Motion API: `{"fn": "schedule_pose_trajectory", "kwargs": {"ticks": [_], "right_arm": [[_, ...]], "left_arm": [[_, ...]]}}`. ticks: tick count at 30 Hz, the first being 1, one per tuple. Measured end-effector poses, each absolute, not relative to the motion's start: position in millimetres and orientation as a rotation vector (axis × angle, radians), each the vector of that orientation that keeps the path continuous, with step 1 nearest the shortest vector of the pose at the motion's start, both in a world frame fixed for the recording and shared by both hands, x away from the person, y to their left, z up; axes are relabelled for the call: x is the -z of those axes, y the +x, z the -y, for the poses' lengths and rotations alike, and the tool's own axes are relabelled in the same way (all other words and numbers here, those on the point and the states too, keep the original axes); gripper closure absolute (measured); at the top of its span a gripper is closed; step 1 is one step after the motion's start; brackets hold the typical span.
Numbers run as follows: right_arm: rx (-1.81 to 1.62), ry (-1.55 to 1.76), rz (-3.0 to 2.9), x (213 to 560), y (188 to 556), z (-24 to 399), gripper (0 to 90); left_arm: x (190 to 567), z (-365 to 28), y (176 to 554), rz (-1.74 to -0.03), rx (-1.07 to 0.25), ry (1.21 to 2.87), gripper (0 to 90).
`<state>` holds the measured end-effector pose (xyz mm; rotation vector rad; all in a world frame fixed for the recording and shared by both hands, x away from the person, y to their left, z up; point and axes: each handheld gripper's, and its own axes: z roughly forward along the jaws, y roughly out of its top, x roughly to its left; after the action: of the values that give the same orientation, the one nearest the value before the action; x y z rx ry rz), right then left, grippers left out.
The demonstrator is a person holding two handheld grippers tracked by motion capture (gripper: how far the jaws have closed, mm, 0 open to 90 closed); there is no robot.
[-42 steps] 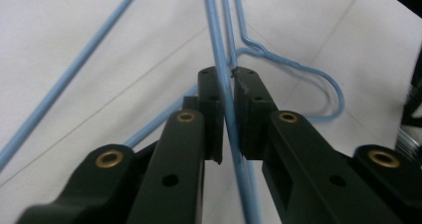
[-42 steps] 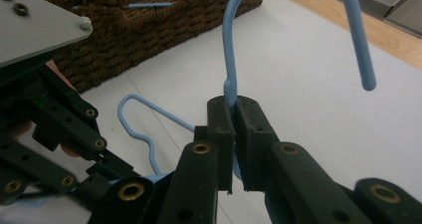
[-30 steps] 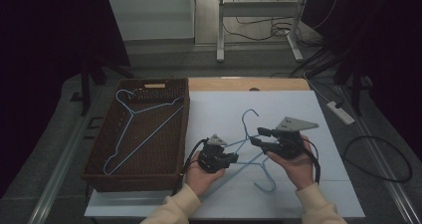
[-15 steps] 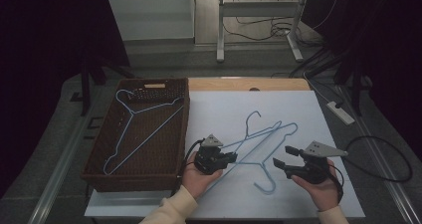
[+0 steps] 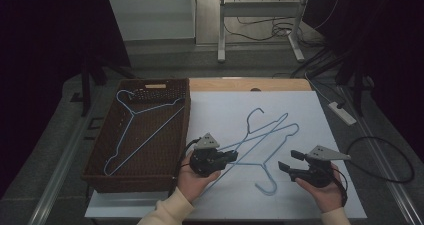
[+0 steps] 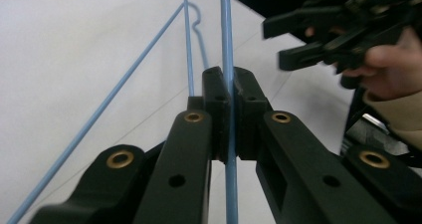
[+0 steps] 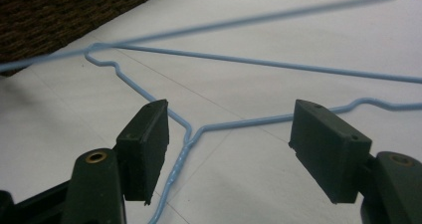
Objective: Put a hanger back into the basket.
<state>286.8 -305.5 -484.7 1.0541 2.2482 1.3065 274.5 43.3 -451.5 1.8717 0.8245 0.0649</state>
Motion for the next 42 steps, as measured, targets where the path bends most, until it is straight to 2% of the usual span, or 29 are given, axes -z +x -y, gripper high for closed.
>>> {"fn": "schedule_pose_trajectory", "kwargs": {"ticks": [18, 24, 42], "right_arm": [[-1.257, 1.068, -2.255, 490, 290, 307, 33.1], [-1.25, 1.07, -2.254, 490, 291, 309, 33.2], [-1.218, 1.065, -2.277, 492, 291, 307, 33.3]], "left_arm": [[410, -60, 260, -0.764, -0.07, 1.779, 86.1], [403, -81, 263, -0.77, -0.04, 1.746, 86.1], [369, -169, 264, -0.845, -0.129, 1.684, 86.0]]}}
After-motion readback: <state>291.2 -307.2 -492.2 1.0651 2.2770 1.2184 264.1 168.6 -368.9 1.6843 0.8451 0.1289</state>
